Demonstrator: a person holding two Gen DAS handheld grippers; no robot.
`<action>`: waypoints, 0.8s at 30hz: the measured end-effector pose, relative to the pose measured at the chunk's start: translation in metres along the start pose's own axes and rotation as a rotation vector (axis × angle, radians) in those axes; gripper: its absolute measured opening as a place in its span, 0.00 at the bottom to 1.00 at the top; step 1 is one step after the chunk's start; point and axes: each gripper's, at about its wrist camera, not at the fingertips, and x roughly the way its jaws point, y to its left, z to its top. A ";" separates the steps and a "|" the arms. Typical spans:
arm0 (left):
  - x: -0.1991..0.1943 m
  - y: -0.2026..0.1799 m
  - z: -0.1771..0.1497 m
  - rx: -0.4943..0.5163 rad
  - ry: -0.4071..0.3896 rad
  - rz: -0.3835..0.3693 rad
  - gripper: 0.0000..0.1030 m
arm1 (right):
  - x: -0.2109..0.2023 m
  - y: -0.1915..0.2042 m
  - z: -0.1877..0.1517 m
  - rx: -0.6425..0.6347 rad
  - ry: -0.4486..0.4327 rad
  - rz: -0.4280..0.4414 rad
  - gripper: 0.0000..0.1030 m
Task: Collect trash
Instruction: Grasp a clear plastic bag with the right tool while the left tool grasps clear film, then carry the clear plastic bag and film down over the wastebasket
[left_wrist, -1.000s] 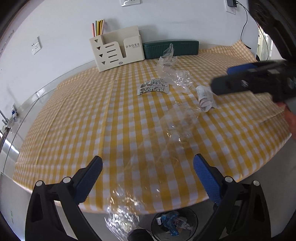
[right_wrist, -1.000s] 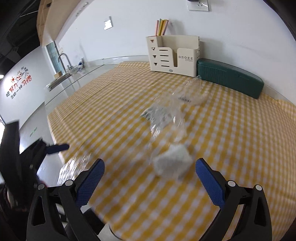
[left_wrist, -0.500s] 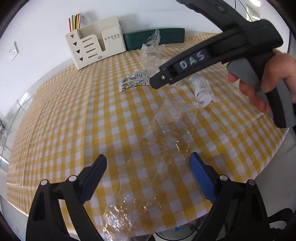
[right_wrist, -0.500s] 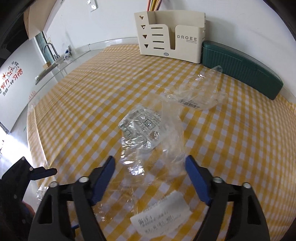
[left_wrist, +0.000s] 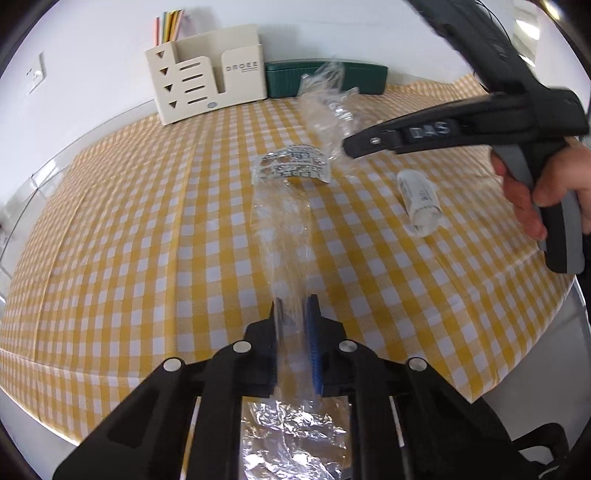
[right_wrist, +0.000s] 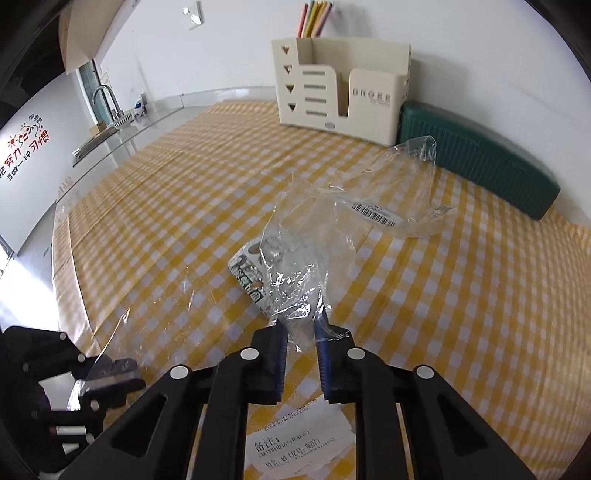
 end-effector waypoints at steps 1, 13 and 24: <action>0.000 0.002 0.000 -0.011 0.001 -0.002 0.13 | -0.004 -0.001 -0.001 0.000 -0.009 0.002 0.17; -0.024 0.008 -0.001 -0.076 -0.051 0.022 0.05 | -0.065 0.013 -0.013 -0.027 -0.127 0.051 0.17; -0.073 -0.002 -0.022 -0.105 -0.085 0.043 0.05 | -0.127 0.055 -0.062 -0.061 -0.189 0.113 0.17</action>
